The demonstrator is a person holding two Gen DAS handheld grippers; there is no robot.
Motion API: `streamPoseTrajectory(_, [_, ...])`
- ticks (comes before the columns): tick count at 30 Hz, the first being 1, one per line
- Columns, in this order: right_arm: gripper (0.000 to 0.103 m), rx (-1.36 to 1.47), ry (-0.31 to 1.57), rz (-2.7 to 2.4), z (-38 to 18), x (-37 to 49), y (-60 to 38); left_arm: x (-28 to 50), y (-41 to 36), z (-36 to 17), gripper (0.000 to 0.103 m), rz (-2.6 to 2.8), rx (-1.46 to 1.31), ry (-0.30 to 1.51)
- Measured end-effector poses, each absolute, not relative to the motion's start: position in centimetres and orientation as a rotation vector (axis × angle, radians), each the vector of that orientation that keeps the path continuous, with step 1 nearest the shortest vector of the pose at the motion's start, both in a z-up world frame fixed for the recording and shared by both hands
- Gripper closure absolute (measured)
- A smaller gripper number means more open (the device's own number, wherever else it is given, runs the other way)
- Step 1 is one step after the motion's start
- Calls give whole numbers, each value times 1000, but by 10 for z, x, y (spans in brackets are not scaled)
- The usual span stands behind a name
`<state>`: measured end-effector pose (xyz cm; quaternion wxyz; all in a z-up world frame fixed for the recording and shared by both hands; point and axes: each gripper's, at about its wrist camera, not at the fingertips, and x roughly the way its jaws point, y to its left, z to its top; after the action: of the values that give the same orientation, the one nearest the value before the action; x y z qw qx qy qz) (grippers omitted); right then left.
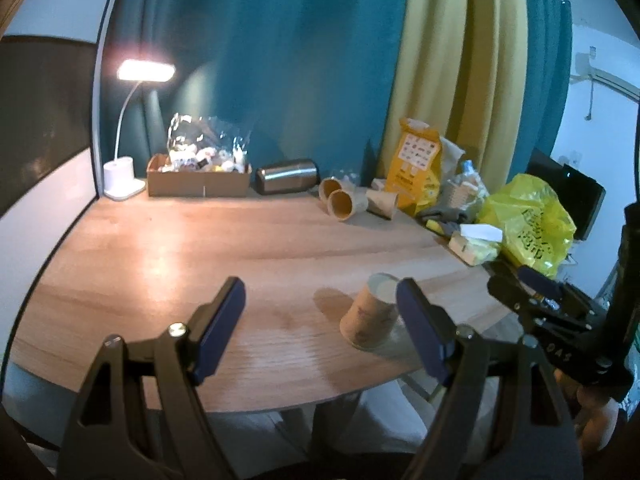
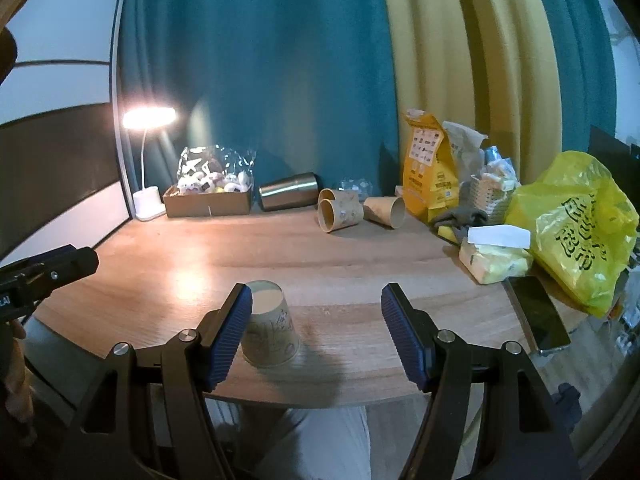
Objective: Flip cup upside down
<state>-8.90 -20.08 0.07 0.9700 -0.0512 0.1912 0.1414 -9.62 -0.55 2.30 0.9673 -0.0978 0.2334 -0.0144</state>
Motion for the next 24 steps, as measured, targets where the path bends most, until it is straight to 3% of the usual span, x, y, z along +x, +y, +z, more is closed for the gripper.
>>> streamPoseTrajectory(24, [32, -98, 341, 309, 8, -105, -204, -120, -25, 44, 23, 20, -116, 427])
